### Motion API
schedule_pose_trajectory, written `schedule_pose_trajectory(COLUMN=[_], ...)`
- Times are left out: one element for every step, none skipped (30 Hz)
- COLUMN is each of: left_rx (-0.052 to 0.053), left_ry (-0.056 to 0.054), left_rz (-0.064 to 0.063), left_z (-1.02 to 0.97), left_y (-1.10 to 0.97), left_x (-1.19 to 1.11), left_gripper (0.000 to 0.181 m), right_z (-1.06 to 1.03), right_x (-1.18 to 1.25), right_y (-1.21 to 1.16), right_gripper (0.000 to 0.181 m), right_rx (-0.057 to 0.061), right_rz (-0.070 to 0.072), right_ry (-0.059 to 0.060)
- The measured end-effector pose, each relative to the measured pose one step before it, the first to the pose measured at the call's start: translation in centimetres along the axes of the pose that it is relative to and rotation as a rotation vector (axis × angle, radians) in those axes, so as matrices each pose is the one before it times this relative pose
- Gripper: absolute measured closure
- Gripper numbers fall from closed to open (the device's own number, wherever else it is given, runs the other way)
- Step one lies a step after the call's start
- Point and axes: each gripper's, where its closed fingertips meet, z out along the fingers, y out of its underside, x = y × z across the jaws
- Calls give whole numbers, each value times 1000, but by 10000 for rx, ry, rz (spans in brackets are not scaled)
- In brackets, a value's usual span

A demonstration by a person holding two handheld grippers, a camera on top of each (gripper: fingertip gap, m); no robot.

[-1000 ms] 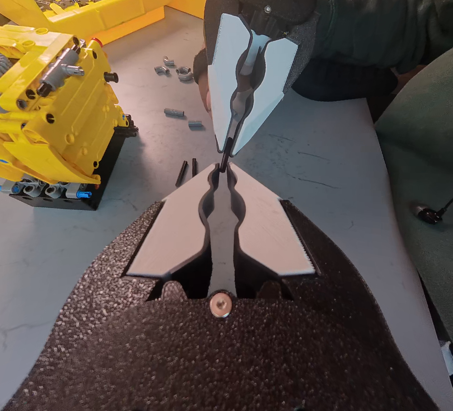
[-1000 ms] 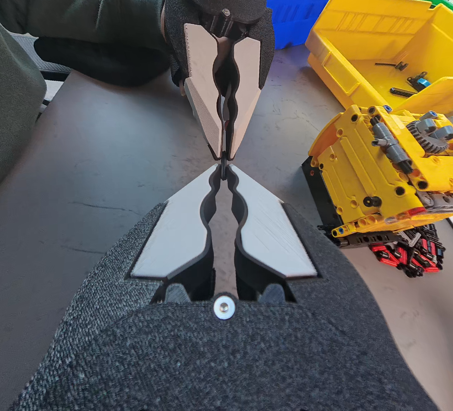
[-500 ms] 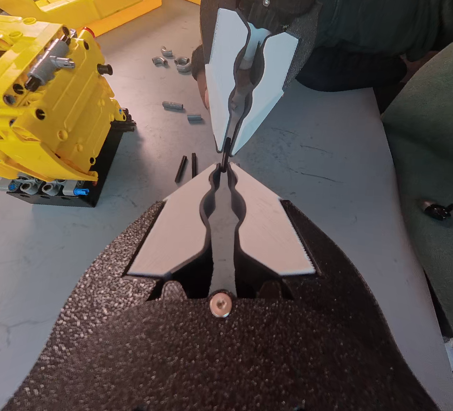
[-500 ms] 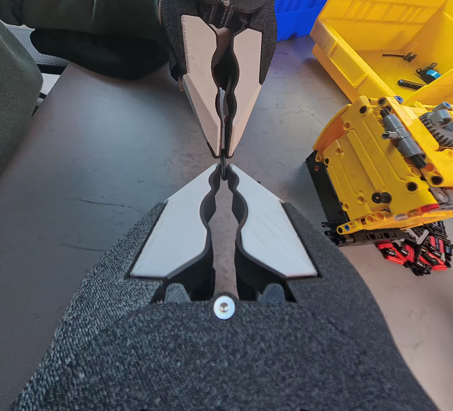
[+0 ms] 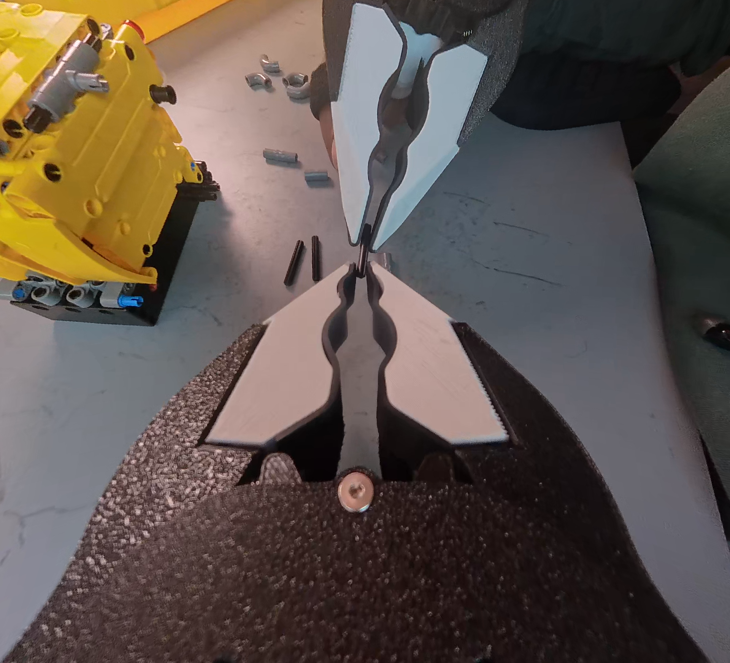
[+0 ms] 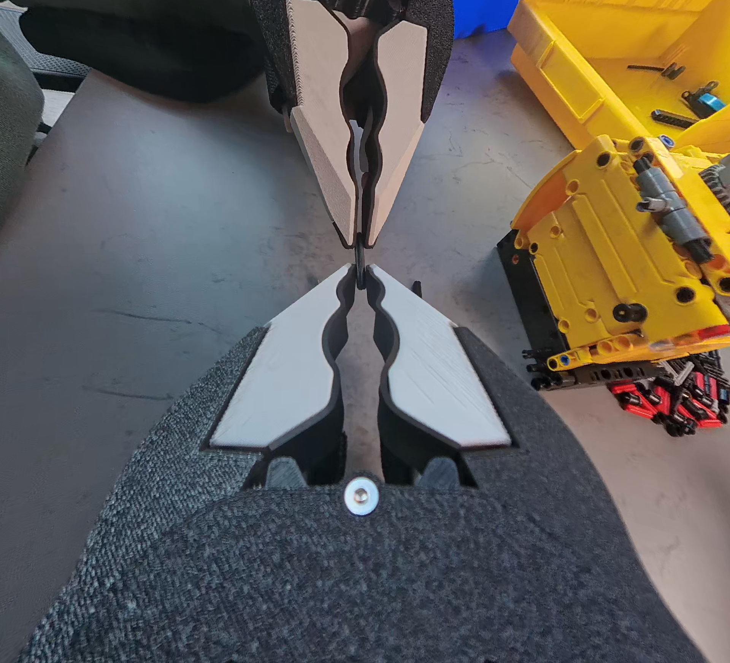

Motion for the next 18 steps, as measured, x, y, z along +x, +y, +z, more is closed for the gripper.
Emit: schedule_pose_trajectory(left_rx=[-17,-18,-18,-26,-37,-49,-63,-71,-75,-94,-140,-178,-175,-139,-116,-110,-92,-76], left_ry=[-5,-3,-2,-6,-16,-24,-33,-44,-54,-65,-107,-152,-136,-85,-49,-40,-43,-24], left_rz=[0,-2,-3,-1,4,8,15,21,18,14,11,17,9,-19,-27,-7,22,34], left_z=[11,4,11,4,8,5,-4,-22,-41,-52,-37,-37,-18,-14,8,35,50,63], left_y=[32,38,22,58,65,90,109,128,143,180,270,364,374,319,271,243,174,150], left_x=[-8,-10,-7,-15,-32,-46,-64,-84,-119,-167,-257,-346,-331,-262,-176,-124,-81,-25], left_gripper=[177,177,177,177,177,177,177,177,177,177,178,178,178,178,178,178,178,178], right_z=[12,18,8,19,18,15,32,5,5,-18,-42,-58,-55,-53,-40,-38,-20,7], right_x=[5,13,0,8,16,30,28,61,92,136,133,96,118,145,143,121,88,43], right_y=[53,48,41,63,70,80,98,102,91,100,70,31,16,21,39,61,62,79], right_gripper=[176,176,176,176,176,176,176,176,176,176,177,177,176,176,176,175,175,175], right_rx=[-28,-24,-26,-29,-37,-48,-55,-52,-49,-44,-27,3,10,-8,-16,-18,-23,-31], right_rz=[-9,-5,-8,-6,-11,-23,-25,-25,-20,-3,10,24,30,26,17,16,19,11], right_ry=[10,8,6,5,14,24,25,45,59,70,58,27,35,46,55,46,32,24])
